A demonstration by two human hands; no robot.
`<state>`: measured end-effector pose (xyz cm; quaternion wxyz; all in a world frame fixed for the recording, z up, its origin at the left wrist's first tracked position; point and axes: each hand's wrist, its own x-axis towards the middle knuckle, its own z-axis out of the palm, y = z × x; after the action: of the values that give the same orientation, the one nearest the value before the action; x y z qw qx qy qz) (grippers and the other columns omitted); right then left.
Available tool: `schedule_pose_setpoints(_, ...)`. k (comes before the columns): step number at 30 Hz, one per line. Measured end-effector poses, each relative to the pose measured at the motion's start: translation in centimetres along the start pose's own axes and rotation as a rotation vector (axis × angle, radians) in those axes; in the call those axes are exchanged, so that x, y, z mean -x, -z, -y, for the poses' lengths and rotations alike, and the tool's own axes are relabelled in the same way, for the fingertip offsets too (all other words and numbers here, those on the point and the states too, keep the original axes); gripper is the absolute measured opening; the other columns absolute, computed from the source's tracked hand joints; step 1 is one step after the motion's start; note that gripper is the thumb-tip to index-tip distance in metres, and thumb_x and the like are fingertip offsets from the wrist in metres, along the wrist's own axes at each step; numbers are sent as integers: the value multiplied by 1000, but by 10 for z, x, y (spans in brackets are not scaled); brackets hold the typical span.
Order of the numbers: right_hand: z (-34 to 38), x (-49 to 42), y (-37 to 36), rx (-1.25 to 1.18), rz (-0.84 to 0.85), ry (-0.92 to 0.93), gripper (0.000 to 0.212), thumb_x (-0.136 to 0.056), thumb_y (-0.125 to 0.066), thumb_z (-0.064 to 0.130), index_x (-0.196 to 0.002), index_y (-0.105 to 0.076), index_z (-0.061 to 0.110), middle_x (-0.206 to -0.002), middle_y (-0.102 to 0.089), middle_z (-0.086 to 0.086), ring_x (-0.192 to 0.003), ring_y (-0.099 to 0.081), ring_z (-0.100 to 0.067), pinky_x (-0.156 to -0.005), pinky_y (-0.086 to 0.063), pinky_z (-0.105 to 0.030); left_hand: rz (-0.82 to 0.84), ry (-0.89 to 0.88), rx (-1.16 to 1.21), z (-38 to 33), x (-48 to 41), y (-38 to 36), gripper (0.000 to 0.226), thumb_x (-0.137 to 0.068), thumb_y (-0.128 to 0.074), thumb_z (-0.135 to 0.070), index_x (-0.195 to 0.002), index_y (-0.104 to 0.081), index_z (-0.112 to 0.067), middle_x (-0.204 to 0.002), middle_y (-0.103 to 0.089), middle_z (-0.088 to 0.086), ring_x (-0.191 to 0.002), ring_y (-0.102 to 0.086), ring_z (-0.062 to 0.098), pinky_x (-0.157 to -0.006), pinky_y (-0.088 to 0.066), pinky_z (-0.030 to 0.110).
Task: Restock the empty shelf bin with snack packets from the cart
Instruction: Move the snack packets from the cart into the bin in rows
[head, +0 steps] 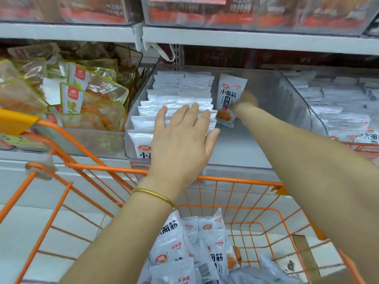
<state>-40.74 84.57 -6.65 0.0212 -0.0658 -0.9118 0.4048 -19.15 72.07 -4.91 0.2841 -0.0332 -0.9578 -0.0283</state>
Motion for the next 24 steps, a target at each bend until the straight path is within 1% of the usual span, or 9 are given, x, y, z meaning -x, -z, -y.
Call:
schedule_pose_setpoints(3,1,-10,-10,55,-83,11,39,-90,-60,11,-125,-44,5,-128,-56,-13,-119,-54,-31,-93,-45,-37,-40,-7,-11,0,0,-3,52,-93,-28,-42,-121,-61,-14,-129,-59,9,-122,-53,25,-105,-31,54)
schedule_pose_setpoints(7,3,-17,-19,42,-135,65,42,-89,-60,13,-125,-43,3,-126,-56,-16,-116,-55,-33,-88,-45,-36,-69,-18,-28,2,0,-5,50,-94,-28,-42,-121,-61,-14,-130,-58,9,-123,-52,25,-106,-30,53)
schedule_pose_setpoints(14,3,-12,-17,52,-98,52,55,-88,-63,18,-133,-36,1,-133,-50,-18,-121,-50,-33,-94,-42,-35,-93,-27,-33,3,2,-6,49,-94,-31,-40,-121,-61,-13,-130,-58,9,-123,-52,25,-106,-31,52)
schedule_pose_setpoints(17,8,9,3,38,-68,32,55,-90,-60,16,-136,-35,0,-136,-47,-18,-124,-47,-31,-97,-40,-34,-123,-25,-19,2,5,-1,47,-93,-32,-38,-121,-60,-12,-132,-56,10,-124,-50,26,-107,-28,51)
schedule_pose_setpoints(19,10,37,26,-1,-62,54,51,-91,-58,12,-135,-35,-1,-135,-47,-18,-123,-48,-31,-95,-41,-34,-156,-18,-2,-1,9,5,44,-93,-35,-35,-119,-60,-12,-133,-55,10,-124,-50,27,-107,-27,50)
schedule_pose_setpoints(21,7,75,52,-58,-59,151,39,-89,-59,9,-123,-42,2,-120,-53,-18,-112,-56,-33,-86,-49,-35,-183,-12,18,-7,15,12,39,-91,-38,-32,-117,-60,-12,-134,-54,9,-122,-50,27,-105,-26,47)
schedule_pose_setpoints(22,5,99,65,-114,-35,200,26,-88,-59,7,-111,-47,6,-109,-56,-18,-100,-61,-32,-80,-54,-39,-191,-12,27,-10,18,15,37,-90,-41,-29,-116,-61,-13,-134,-54,8,-120,-50,27,-104,-26,45)
schedule_pose_setpoints(23,1,123,78,-177,16,232,16,-88,-59,4,-98,-48,11,-100,-58,-17,-87,-65,-29,-71,-57,-41,-198,-16,35,-14,23,18,35,-88,-44,-27,-115,-61,-13,-133,-54,8,-118,-49,27,-101,-26,43)
schedule_pose_setpoints(24,-3,149,90,-207,97,261,16,-88,-58,2,-88,-48,15,-91,-59,-16,-75,-66,-26,-64,-58,-40,-202,-20,41,-19,28,20,33,-86,-46,-24,-113,-62,-13,-132,-55,8,-115,-48,27,-99,-26,42)
